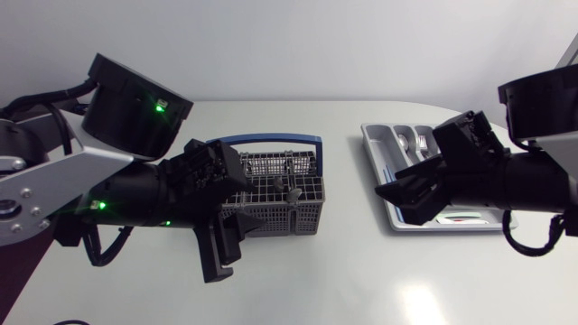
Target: Unload the cutlery basket into the drawer organizer.
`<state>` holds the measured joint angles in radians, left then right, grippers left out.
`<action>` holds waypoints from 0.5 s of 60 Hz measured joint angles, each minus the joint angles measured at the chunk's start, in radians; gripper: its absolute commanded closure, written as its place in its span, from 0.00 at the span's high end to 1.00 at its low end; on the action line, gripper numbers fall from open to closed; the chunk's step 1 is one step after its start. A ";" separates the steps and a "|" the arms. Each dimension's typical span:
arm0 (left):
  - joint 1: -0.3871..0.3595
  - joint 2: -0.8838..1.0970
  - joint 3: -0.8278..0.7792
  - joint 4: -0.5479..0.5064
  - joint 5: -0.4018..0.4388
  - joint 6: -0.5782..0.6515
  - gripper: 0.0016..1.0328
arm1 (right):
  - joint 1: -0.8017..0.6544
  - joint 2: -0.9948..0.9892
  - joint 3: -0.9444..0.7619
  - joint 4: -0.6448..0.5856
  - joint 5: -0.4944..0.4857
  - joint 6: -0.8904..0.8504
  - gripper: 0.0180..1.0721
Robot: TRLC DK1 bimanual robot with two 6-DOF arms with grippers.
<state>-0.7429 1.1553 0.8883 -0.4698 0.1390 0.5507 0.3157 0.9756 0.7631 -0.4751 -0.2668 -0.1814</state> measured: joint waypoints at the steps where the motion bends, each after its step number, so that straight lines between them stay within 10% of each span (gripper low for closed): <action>1: 0.000 0.002 0.000 0.002 -0.002 0.001 0.84 | 0.003 0.006 0.004 0.000 -0.001 0.012 0.64; 30: -0.005 0.029 0.000 0.009 -0.018 0.011 0.84 | 0.055 0.153 0.092 0.087 -0.133 0.375 0.64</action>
<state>-0.7483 1.1839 0.8883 -0.4606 0.1215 0.5617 0.3710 1.1286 0.8547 -0.3878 -0.3996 0.1940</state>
